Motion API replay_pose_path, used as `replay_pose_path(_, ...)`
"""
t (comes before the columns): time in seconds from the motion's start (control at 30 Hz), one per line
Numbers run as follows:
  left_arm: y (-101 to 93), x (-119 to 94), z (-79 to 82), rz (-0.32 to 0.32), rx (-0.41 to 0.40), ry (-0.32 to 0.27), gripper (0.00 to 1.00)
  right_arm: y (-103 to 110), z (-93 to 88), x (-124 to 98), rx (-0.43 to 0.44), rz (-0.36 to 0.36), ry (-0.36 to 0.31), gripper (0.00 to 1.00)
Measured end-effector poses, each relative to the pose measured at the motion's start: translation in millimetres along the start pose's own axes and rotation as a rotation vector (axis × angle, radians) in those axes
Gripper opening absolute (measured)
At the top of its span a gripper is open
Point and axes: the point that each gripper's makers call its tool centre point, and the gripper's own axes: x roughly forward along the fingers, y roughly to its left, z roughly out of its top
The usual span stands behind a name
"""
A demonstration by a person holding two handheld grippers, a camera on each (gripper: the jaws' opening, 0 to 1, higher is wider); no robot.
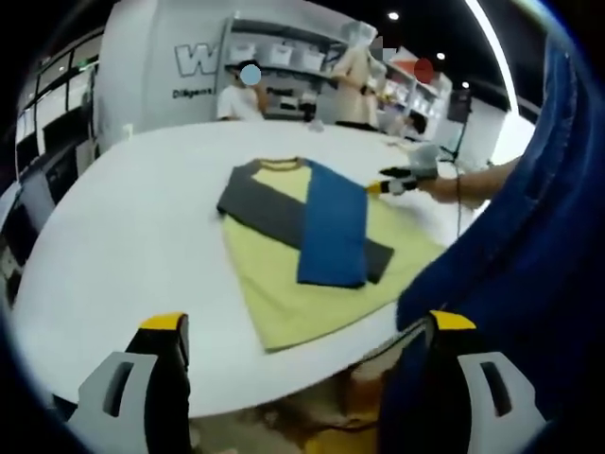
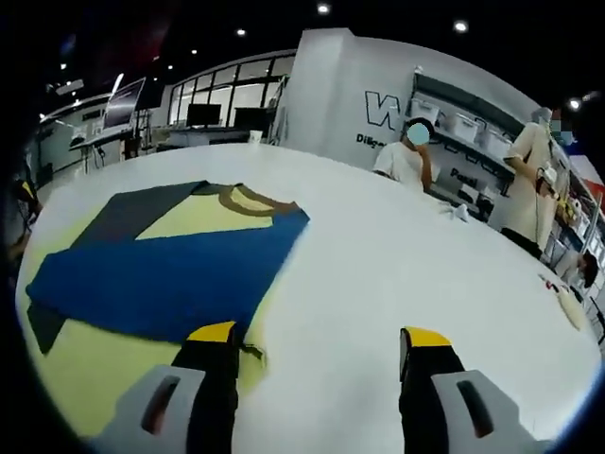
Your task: Fold the garment on the visible template until the final outline fits inside the template.
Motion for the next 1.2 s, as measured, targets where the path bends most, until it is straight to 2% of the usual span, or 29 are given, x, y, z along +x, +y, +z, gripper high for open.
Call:
replay_pose_path(0.13,1.1,1.4,-0.5,-0.008,-0.029,-0.009,0.98,-4.3,-2.1,-11.6,0.004,-0.012,0.0,0.67)
replay_pose_path(0.2,0.3,4.9,2.5,-0.019,-0.045,-0.02,0.98,0.2,2.2,-28.2,0.047,-0.005,-0.028,0.67)
replay_pose_path(0.27,1.6,7.2,2.6,-0.025,-0.059,-0.024,0.98,2.0,2.1,-35.1,0.071,0.002,-0.042,0.68)
replay_pose_path(0.4,2.9,17.6,1.3,-0.043,-0.097,-0.003,0.97,23.5,0.1,-57.6,0.188,0.099,-0.073,0.66)
replay_pose_path(0.43,4.1,20.9,-2.7,-0.042,-0.141,0.023,0.97,38.0,3.3,-69.4,0.245,0.155,-0.076,0.66)
replay_pose_path(0.47,5.2,26.0,0.6,-0.053,-0.14,0.008,0.96,49.3,1.1,-78.0,0.306,0.207,-0.069,0.65)
replay_pose_path(0.53,5.1,30.2,1.8,-0.071,-0.152,0.005,0.95,55.6,-2.8,-90.3,0.348,0.25,-0.079,0.62)
replay_pose_path(0.63,2.0,36.6,7.0,-0.106,-0.171,-0.002,0.95,74.6,-12.4,-109.9,0.413,0.317,-0.059,0.63)
replay_pose_path(0.77,1.9,43.1,10.7,-0.135,-0.17,0.007,0.93,84.4,-24.7,-124.9,0.463,0.328,-0.04,0.66)
replay_pose_path(0.87,1.0,46.3,12.5,-0.162,-0.162,0.027,0.92,99.7,-30.5,-143.5,0.593,0.357,-0.021,0.66)
replay_pose_path(0.93,-0.1,47.1,12.4,-0.173,-0.164,0.034,0.9,101.5,-32.5,-147.2,0.622,0.364,-0.013,0.64)
replay_pose_path(0.97,-3.2,47.6,11.0,-0.2,-0.173,0.049,0.89,104.7,-37.1,-155.2,0.674,0.371,0.006,0.63)
replay_pose_path(1.1,-3.3,49.3,7.4,-0.224,-0.202,0.072,0.84,112.3,-46.3,-172.3,0.702,0.418,0.053,0.54)
replay_pose_path(1.13,-3.8,48.6,6.6,-0.233,-0.226,0.077,0.83,119.5,-47.6,-179.6,0.689,0.45,0.071,0.5)
replay_pose_path(1.2,-2.0,50.4,6.8,-0.253,-0.274,0.061,0.81,120.9,-55.7,-185.8,0.672,0.447,0.102,0.46)
